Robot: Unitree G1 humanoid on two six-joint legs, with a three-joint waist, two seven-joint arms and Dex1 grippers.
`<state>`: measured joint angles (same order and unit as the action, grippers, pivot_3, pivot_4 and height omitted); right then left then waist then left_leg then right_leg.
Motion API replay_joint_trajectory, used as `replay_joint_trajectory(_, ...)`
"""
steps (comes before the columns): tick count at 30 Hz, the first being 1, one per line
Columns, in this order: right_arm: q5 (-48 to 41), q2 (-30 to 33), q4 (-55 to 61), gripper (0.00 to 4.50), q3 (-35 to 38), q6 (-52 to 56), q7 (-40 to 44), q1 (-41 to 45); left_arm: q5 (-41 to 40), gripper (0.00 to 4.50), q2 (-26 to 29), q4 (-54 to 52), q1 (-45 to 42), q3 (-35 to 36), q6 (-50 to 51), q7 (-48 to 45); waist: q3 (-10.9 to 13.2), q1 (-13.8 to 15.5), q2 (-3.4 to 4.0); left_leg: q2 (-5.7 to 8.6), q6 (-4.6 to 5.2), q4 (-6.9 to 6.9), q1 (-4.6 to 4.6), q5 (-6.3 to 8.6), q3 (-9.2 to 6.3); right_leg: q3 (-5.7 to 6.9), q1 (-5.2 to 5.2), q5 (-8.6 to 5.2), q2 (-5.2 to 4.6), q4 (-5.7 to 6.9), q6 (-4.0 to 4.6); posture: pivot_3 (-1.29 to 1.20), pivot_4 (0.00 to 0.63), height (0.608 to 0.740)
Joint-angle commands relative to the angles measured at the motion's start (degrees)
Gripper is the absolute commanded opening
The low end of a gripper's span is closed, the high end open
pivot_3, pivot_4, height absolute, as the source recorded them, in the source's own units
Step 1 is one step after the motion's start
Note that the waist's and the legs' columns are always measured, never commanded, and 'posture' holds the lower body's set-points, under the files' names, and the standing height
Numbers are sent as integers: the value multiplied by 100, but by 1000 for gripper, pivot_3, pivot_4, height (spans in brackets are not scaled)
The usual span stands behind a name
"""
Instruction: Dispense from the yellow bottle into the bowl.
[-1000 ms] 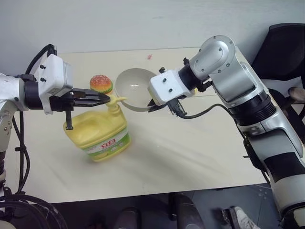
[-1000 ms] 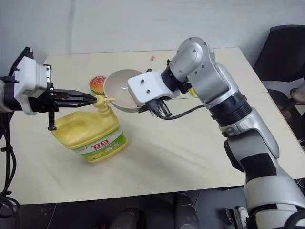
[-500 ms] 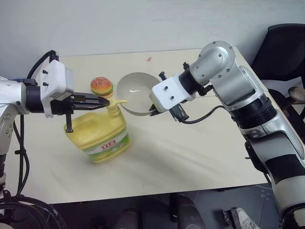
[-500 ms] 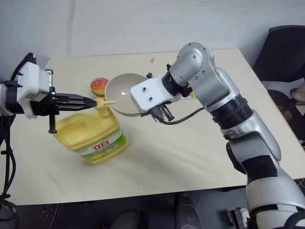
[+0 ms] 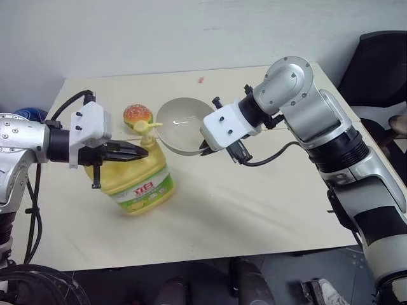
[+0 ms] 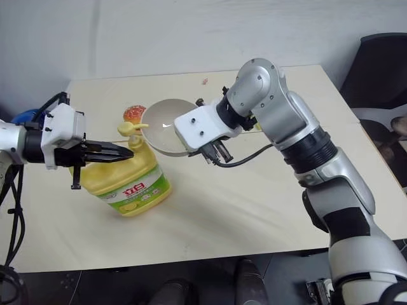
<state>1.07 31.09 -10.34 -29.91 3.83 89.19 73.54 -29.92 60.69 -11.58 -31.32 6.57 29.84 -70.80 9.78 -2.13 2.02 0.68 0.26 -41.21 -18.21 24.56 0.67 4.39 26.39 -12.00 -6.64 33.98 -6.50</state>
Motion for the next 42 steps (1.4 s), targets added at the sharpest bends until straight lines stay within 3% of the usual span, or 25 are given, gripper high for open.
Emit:
replay_joint_trajectory(1, -64, 113, 235, 0, 143, -41, 204, -35, -851, 82, 0, -196, -341, 309, 932, 58, 19, 27, -31, -1, 0, -1, -4, 0, -1, 1, 3, 0, 0, 0, 0, 0, 150, 740)
replay_joint_trajectory(5, -119, 442, 356, 0, 286, 46, 188, -374, -1838, 82, 398, -270, -943, 1036, 2006, 243, 71, 27, -119, -7, -1, -14, -38, 0, -12, 19, 24, 0, 3, -3, 1, 0, 150, 740)
replay_joint_trajectory(9, -167, 820, 610, 0, 431, 231, 70, -921, -2286, 82, 866, -360, -763, 1730, 2570, 275, 75, 16, -122, -3, 12, 2, -37, 10, -25, 24, 27, 0, -2, -28, 0, 0, 150, 740)
replay_joint_trajectory(10, -135, 978, 652, 0, 496, 249, -58, -1237, -2424, 254, 1039, -424, -601, 2064, 2778, 185, 76, 14, -124, -4, 12, 4, -40, 12, -24, 30, 28, 0, -2, -36, 0, 0, 150, 740)
replay_joint_trajectory(13, 3, 1316, 721, 0, 666, 173, -370, -1971, -2618, 959, 1345, -664, -74, 2815, 3182, 47, 77, 19, -125, -14, 5, 4, -49, 21, -13, 75, 27, 0, -3, -48, 0, 0, 150, 740)
replay_joint_trajectory(19, 299, 1704, 552, 0, 874, -169, -910, -2880, -2680, 2919, 1455, -1101, 867, 3779, 3555, -44, 98, 33, -115, -30, -14, -23, -67, 16, -6, 105, 26, 8, 1, -43, 21, 0, 150, 740)
replay_joint_trajectory(24, 514, 1703, 200, 0, 904, -517, -1314, -3362, -2637, 4484, 1426, -1360, 1346, 4073, 3424, -62, 101, 35, -119, -38, -26, -22, -37, 9, 6, 97, 7, 16, 9, -29, 42, 0, 150, 740)
replay_joint_trajectory(25, 524, 1684, 170, 0, 911, -545, -1334, -3399, -2641, 4484, 1425, -1381, 1392, 4087, 3388, -60, 101, 35, -118, -38, -26, -21, -34, 9, 10, 92, 8, 16, 9, -25, 43, 0, 150, 740)
replay_joint_trajectory(28, 485, 1634, 57, 737, 940, -530, -1351, -3471, -2570, 4500, 1411, -1417, 1526, 4049, 3212, -84, 102, 33, -116, -39, -26, -17, -29, 9, 15, 86, 11, 15, 10, -24, 44, 0, 150, 740)
replay_joint_trajectory(33, 258, 1748, 70, 2468, 1238, -301, -1335, -3415, -2343, 4500, 1375, -1370, 1831, 4058, 2867, -193, 102, 34, -116, -40, -26, -10, -29, 9, 15, 88, 12, 14, 11, -29, 46, 0, 150, 740)
replay_joint_trajectory(37, -739, 2185, 292, 3860, 1921, 528, -550, -3180, -1922, 4500, 1259, -1293, 2249, 4201, 2510, -273, 106, 56, -111, -40, -25, -10, -31, 9, 18, 88, 12, 14, 11, -33, 46, 0, 150, 740)
replay_joint_trajectory(39, -1302, 2634, 316, 3860, 2228, 748, 58, -3154, -1813, 4500, 1197, -1275, 2444, 4324, 2428, -341, 107, 72, -110, -40, -24, -10, -35, 9, 14, 92, 12, 14, 11, -36, 46, 0, 150, 740)
replay_joint_trajectory(42, -2578, 3646, 282, 3860, 2360, 1266, 331, -3159, -1746, 4500, 1141, -1233, 2629, 4528, 2426, -360, 110, 84, -107, -40, -18, -8, -39, 12, 9, 96, 10, 14, 10, -44, 46, 0, 150, 740)
